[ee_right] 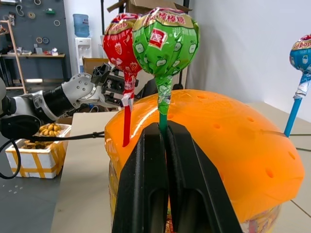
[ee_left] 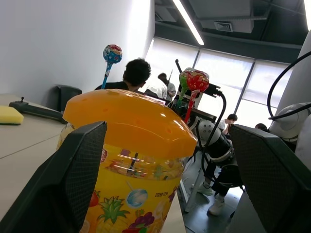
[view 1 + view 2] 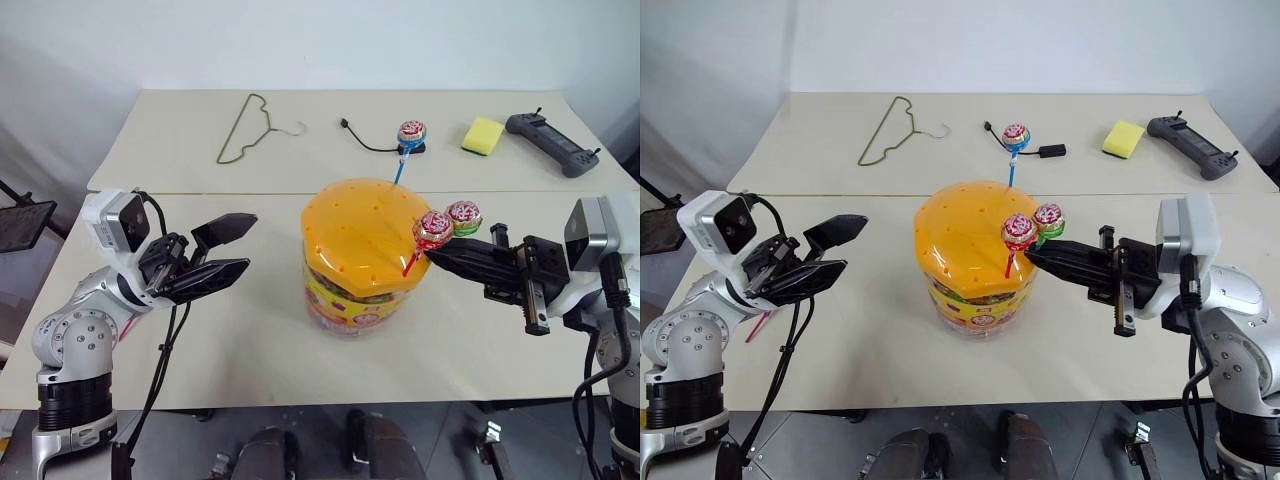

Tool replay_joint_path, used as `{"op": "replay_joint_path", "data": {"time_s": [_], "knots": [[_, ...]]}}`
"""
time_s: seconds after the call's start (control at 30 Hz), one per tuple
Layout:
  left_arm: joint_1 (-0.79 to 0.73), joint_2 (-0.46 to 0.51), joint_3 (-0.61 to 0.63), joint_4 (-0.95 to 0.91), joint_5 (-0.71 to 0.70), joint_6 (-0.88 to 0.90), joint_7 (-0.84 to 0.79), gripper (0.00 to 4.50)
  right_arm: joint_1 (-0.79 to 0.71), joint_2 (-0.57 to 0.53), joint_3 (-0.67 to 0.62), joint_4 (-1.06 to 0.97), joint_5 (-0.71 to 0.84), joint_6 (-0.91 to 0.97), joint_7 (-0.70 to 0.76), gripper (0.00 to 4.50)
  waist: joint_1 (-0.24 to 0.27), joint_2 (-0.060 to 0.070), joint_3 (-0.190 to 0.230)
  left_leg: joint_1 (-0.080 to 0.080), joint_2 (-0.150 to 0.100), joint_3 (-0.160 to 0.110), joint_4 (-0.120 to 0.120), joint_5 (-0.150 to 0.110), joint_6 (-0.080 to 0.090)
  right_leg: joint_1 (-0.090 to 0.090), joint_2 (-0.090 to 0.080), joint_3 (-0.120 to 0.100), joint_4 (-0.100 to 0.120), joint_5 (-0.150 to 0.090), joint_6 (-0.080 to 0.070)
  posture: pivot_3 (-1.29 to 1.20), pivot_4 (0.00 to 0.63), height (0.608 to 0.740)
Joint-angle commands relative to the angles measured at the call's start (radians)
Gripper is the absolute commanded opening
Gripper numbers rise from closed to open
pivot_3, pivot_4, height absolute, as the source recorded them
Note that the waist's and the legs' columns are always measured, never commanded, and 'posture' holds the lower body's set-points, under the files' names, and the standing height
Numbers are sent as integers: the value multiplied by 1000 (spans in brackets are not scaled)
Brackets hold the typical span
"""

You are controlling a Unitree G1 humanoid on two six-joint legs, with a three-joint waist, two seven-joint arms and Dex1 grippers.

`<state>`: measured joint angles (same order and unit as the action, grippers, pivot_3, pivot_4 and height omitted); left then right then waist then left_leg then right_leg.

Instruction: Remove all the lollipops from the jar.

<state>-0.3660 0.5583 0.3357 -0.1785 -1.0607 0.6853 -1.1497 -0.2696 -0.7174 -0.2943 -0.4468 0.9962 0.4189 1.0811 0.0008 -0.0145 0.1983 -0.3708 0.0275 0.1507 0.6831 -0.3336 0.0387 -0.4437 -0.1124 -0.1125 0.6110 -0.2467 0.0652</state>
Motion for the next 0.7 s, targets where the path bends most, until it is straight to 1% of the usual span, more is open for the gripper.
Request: {"op": "replay_joint_path", "data": {"time_s": [0.03,0.07,0.13,0.2,0.27,0.33,0.4,0.47,0.53,0.67,0.7], "knots": [[4,-1,15,-25,-35,-9,-5,4241,-35,11,-112,-8,210,55,-110,23,0,0,0,0,0,0,0,0,0,0,0,0,0,0,0,0,150,740],[5,-1,15,-25,-37,-8,-6,4241,-39,7,-131,-4,256,76,-140,23,0,0,0,0,0,0,0,0,0,0,0,0,0,0,0,0,150,740],[1,-3,16,-29,-52,-3,-7,4241,-39,-36,-203,47,271,103,-176,23,1,0,0,0,0,0,0,0,0,0,0,0,0,0,0,0,150,740],[-12,-10,19,-42,-74,0,7,4241,-39,-85,-260,116,259,133,-227,23,5,0,0,0,0,0,0,0,0,0,-1,0,-1,0,0,0,150,740],[-18,-12,8,-68,-72,-10,11,4241,-8,-154,-290,180,210,171,-226,23,6,0,0,-1,-1,0,0,0,1,0,-1,0,-1,0,0,0,150,740],[-19,0,-13,-102,-59,-17,-4,4241,56,-256,-261,272,58,208,-250,23,8,0,0,-1,-1,0,0,0,2,0,-1,0,-1,0,0,0,150,740],[-16,14,-32,-125,-36,-24,-23,4241,105,-334,-206,340,-87,216,-280,23,8,-1,-1,-1,-1,0,0,0,2,0,-1,0,-2,0,0,0,150,740],[-17,25,-51,-135,3,-51,-36,4241,152,-391,-128,410,-260,165,-297,23,8,-1,-1,-1,-1,1,0,0,2,0,-1,1,-3,0,0,0,150,740],[-16,35,-66,-138,33,-76,-51,4241,179,-410,-84,453,-358,113,-272,23,7,0,-1,0,-1,3,0,1,2,0,0,2,-3,0,0,0,150,740],[-27,65,-95,-130,110,-134,-83,4241,205,-392,-21,529,-470,-33,-150,23,-3,0,-1,0,0,4,0,1,1,0,2,3,-2,0,0,0,150,740],[-31,80,-101,-123,130,-147,-95,4241,215,-401,26,555,-548,-73,-167,23,-3,0,-1,1,0,4,0,1,1,0,3,3,-3,0,0,0,150,740]]}}
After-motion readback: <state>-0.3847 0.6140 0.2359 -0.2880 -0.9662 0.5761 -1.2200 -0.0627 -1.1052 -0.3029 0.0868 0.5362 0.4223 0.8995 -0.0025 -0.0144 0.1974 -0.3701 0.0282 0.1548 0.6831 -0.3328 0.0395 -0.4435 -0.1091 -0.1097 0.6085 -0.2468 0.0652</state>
